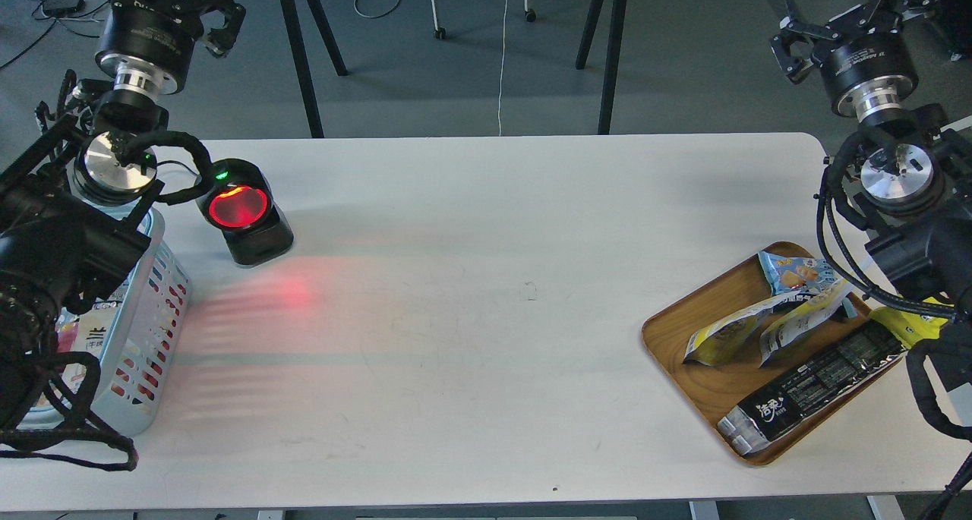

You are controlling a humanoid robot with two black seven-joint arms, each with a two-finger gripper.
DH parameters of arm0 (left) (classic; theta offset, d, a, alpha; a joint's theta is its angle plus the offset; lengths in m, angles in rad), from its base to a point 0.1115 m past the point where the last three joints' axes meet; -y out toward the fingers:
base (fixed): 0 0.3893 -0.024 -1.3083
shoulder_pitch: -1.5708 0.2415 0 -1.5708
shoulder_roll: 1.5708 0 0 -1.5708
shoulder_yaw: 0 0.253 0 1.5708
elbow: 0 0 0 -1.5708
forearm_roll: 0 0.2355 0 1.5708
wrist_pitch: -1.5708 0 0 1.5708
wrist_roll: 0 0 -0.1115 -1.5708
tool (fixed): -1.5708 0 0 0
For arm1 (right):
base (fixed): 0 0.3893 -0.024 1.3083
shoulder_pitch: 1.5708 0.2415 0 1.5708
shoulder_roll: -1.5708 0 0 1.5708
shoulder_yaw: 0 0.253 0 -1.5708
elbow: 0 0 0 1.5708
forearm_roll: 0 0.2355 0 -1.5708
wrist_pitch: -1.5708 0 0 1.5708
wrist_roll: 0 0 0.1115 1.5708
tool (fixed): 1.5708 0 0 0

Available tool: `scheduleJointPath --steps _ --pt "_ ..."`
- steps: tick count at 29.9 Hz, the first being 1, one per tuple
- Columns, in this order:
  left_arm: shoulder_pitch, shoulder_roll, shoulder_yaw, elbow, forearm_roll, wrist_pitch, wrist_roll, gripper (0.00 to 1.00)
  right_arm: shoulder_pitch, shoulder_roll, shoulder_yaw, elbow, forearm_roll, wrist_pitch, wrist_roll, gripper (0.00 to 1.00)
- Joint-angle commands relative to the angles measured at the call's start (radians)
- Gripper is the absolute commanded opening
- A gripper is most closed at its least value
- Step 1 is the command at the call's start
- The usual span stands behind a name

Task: Scan snack and place in basket
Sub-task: 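Move the right gripper from rest toward the wooden tray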

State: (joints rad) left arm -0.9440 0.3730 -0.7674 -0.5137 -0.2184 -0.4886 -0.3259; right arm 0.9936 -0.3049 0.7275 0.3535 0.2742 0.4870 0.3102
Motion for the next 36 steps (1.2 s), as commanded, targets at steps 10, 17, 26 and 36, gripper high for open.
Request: scheduleJointPath --steps 10,17,26,36 --pt "-0.006 0.006 -0.023 0.006 0.002 0.000 0.004 1.00 0.069 -0.074 -0.187 0.041 -0.045 0.002 0.010 0.99" --pt "-0.012 0.011 -0.007 0.006 0.007 0.016 -0.004 0.99 0.236 -0.215 -0.388 0.235 -0.238 0.002 0.038 0.99" --pt "-0.012 0.009 -0.003 -0.002 0.013 0.036 0.004 1.00 0.500 -0.333 -0.755 0.562 -0.564 0.002 0.067 0.99" --pt "-0.012 0.014 -0.003 0.000 0.011 0.062 0.005 1.00 0.781 -0.381 -1.063 0.895 -1.010 0.002 0.067 0.99"
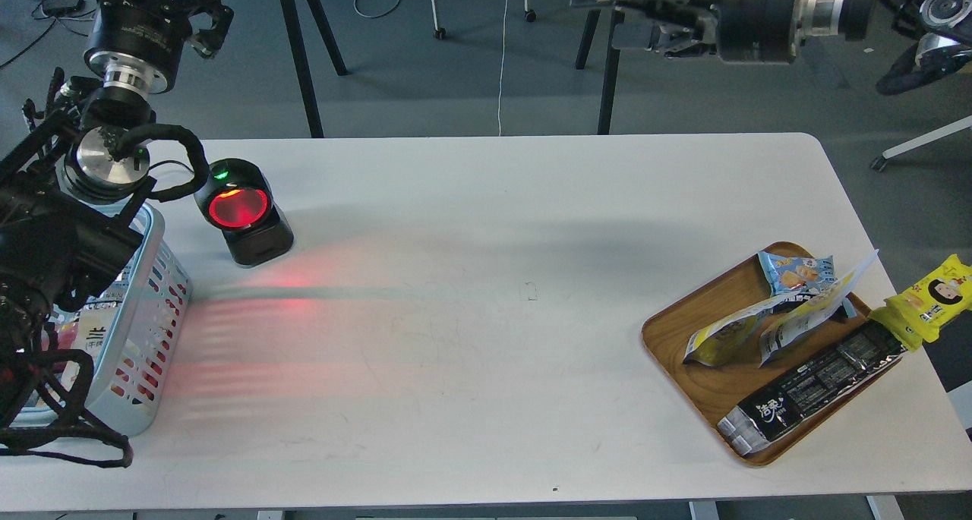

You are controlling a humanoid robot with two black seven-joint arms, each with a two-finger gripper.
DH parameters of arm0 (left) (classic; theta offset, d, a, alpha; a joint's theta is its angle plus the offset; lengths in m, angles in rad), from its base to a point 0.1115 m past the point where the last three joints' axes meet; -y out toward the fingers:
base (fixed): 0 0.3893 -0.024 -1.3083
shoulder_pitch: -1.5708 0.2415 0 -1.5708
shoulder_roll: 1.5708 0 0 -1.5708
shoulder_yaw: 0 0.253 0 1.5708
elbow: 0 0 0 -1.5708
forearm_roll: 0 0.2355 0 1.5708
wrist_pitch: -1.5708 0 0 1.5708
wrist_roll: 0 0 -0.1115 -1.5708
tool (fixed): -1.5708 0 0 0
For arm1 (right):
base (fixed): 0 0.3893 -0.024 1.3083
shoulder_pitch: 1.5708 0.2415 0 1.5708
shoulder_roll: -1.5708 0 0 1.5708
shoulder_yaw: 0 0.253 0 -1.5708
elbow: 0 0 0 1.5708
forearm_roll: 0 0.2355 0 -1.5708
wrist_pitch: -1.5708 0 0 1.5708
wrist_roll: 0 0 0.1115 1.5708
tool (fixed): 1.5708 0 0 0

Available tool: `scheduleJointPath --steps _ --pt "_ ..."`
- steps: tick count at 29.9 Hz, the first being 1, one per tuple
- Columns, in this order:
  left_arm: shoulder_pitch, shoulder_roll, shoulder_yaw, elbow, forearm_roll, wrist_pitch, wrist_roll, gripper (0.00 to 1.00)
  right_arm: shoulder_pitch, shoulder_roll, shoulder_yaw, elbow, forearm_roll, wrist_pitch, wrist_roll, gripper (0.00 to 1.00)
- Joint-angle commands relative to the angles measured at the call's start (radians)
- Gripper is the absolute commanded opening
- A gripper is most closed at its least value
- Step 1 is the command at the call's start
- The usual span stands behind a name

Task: Scan snack and place in basket
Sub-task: 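Move the right gripper from rest toward the wooden tray, then lower the right gripper onto the yellow snack pouch and grasp it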

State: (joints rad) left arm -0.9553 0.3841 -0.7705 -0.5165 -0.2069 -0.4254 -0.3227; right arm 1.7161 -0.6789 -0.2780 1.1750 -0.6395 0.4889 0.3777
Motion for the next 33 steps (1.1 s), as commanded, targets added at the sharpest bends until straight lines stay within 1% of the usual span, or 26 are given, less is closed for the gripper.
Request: scheduleJointPath --steps 1,5,10,11,14,17,18,22,26,30,31,33 --pt "-0.002 0.004 0.000 0.003 0.000 -0.003 0.001 1.00 0.078 -0.007 -0.073 0.096 -0.127 0.000 0.000 0.99" --pt "-0.006 0.002 -0.001 -0.002 0.000 -0.016 -0.001 1.00 0.163 -0.007 -0.173 0.204 -0.288 0.000 0.000 0.99" --pt "-0.011 0.002 0.000 -0.004 0.000 -0.004 0.001 1.00 0.235 -0.011 -0.292 0.322 -0.483 0.000 0.001 0.99" --pt "-0.011 0.002 0.000 -0.005 0.001 -0.004 0.001 1.00 0.246 -0.016 -0.311 0.342 -0.527 0.000 0.007 0.99" --pt "-0.011 0.002 0.000 -0.007 0.001 -0.007 -0.003 1.00 0.298 -0.056 -0.365 0.438 -0.656 0.000 0.070 0.98" --pt "-0.011 0.002 0.000 -0.008 0.000 -0.012 -0.007 1.00 0.345 -0.096 -0.435 0.546 -0.777 0.000 0.102 0.95" --pt "-0.011 0.002 0.000 -0.008 0.000 -0.012 -0.009 1.00 0.358 -0.103 -0.458 0.558 -0.807 0.000 0.111 0.95" --pt "-0.010 0.006 0.000 -0.007 0.001 -0.012 -0.010 1.00 0.364 -0.106 -0.538 0.558 -0.980 0.000 0.111 0.90" --pt "-0.010 0.012 0.000 -0.007 0.001 -0.012 -0.010 1.00 0.361 -0.105 -0.622 0.558 -1.156 -0.102 0.111 0.90" --pt "-0.010 0.021 0.000 -0.007 0.000 -0.010 -0.010 1.00 0.347 -0.105 -0.650 0.558 -1.210 -0.125 0.111 0.89" --pt "-0.010 0.021 0.000 -0.007 0.000 -0.009 -0.010 1.00 0.338 -0.105 -0.650 0.558 -1.220 -0.125 0.111 0.87" --pt "-0.010 0.022 0.000 -0.007 0.000 -0.009 -0.009 1.00 0.312 -0.105 -0.652 0.557 -1.253 -0.125 0.111 0.86"
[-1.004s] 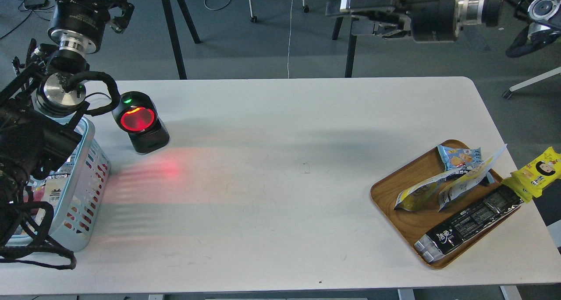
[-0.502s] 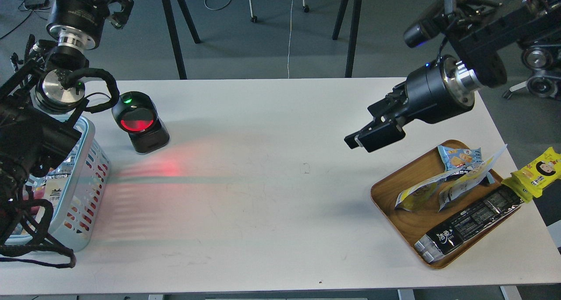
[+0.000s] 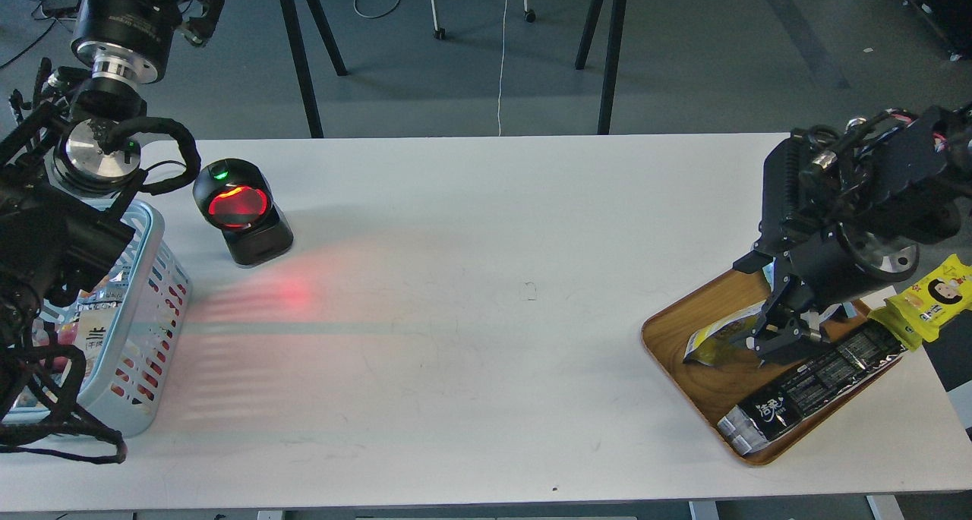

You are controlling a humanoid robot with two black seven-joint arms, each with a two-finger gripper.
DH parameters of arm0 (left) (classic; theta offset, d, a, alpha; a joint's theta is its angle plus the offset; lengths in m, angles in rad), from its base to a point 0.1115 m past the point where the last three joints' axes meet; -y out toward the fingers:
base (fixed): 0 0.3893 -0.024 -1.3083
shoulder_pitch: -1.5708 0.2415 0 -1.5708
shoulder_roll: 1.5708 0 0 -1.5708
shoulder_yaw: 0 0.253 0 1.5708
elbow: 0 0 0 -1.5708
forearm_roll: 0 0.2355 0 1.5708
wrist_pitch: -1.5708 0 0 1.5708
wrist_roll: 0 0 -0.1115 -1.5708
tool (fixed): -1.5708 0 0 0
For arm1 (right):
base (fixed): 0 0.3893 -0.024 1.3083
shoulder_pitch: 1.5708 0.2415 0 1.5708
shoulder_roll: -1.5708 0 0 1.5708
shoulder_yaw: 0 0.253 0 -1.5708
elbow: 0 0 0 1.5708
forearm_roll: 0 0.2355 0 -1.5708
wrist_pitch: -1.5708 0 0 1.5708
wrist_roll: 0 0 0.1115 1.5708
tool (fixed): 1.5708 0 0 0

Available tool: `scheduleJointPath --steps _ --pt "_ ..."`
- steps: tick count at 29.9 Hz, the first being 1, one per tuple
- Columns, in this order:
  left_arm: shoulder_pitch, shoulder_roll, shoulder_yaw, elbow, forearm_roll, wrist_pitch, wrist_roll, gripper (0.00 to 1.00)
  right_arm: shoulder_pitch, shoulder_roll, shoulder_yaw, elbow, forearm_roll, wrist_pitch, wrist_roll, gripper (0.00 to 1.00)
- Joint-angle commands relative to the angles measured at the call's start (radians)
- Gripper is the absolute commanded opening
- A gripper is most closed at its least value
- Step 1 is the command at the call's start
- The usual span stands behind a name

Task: Scan snack and place in basket
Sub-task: 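Lower the right gripper onto the yellow snack pouch and grasp it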

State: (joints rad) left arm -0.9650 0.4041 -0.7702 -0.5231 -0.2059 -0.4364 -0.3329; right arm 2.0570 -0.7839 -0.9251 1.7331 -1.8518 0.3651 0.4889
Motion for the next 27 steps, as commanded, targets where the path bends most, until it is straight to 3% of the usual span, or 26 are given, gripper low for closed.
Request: scheduleJointPath --steps 1,8,17,27 --pt "0.000 0.002 0.000 0.000 -0.001 0.002 0.002 1.00 -0.040 0.000 -0.005 -0.004 -0.064 -0.002 0.000 0.84" --pt "0.002 0.002 0.000 0.002 -0.001 0.005 0.002 1.00 -0.096 0.014 -0.001 -0.072 -0.090 -0.003 0.000 0.65" --pt "0.002 0.002 0.000 0.003 0.000 0.005 0.002 1.00 -0.179 0.041 0.021 -0.182 -0.087 -0.011 0.000 0.58" --pt "-0.001 0.004 0.000 0.011 0.000 0.008 0.008 1.00 -0.213 0.064 0.069 -0.218 -0.087 -0.012 0.000 0.22"
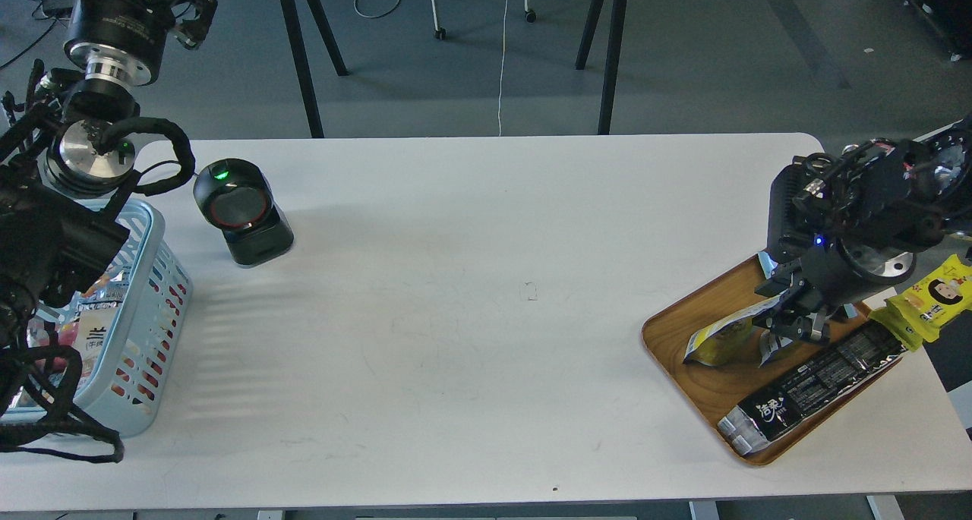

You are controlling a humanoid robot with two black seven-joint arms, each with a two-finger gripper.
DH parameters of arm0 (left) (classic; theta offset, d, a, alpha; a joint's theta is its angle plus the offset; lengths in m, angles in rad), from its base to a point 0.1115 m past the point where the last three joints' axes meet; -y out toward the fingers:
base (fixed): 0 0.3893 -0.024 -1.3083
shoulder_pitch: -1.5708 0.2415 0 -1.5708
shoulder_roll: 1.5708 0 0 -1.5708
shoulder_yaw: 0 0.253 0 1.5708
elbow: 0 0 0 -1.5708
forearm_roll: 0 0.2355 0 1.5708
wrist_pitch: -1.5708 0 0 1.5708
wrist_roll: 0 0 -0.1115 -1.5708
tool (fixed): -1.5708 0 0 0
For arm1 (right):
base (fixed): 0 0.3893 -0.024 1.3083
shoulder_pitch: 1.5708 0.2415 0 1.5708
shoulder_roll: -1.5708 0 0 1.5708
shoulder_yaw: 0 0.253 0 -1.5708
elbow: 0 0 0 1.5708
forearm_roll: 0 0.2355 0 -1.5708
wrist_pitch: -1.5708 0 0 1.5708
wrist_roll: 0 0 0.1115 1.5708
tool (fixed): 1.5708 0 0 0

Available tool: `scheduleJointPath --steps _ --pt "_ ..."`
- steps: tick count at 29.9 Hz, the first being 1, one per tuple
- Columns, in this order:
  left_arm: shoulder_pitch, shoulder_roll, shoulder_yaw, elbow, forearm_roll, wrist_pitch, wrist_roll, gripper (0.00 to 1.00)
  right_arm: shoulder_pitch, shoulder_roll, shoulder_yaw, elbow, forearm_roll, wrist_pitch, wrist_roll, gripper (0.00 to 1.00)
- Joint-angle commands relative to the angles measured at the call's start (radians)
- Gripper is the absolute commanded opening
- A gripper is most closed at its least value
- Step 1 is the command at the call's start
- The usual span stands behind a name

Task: Scan snack and place in basket
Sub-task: 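Lower the right gripper onto the yellow snack pouch and grasp it, then lift the yellow pouch and carry it toward the table center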

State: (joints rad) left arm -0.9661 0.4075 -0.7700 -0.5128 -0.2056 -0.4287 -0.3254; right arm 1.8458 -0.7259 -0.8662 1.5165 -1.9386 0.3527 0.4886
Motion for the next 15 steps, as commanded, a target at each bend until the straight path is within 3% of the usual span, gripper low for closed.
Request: scheduleJointPath --steps 1,5,15 --pt "0.000 0.001 0.000 0.000 0.000 0.001 0.000 1.00 -0.002 0.006 0.010 -0.001 0.000 0.000 0.000 0.18" --pt "-0.005 0.004 0.000 0.000 0.000 0.001 -0.001 1.00 -0.002 0.006 0.010 -0.010 0.000 0.000 0.000 0.00" --pt "-0.003 0.019 0.000 0.002 0.000 0.001 -0.004 1.00 0.007 -0.001 0.055 -0.019 0.017 -0.001 0.000 0.00"
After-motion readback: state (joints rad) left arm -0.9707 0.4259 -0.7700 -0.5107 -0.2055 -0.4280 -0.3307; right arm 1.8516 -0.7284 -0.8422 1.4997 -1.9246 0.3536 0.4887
